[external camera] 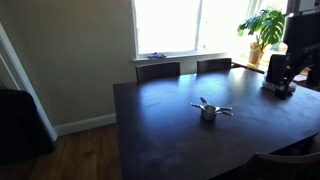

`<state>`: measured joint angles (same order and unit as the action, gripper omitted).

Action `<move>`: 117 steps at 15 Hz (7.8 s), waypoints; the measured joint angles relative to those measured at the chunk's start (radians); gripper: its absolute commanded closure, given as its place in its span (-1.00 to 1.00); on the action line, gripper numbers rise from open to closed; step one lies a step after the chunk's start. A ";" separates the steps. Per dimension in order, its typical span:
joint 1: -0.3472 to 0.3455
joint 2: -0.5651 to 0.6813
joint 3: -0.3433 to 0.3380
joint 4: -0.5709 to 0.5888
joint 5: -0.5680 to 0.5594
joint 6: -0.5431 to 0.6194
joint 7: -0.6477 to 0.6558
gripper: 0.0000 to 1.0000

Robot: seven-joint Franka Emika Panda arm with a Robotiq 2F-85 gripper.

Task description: Unstack the four measuring cups

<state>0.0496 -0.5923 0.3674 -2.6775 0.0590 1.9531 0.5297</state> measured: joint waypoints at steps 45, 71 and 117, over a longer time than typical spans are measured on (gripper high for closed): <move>-0.062 0.161 -0.229 0.161 -0.112 0.014 -0.185 -1.00; -0.086 0.644 -0.332 0.410 -0.282 0.279 -0.359 -1.00; -0.016 1.219 -0.443 0.773 -0.148 0.659 -0.194 -1.00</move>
<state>0.0340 0.6271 -0.0754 -1.9049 -0.0894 2.6120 0.3357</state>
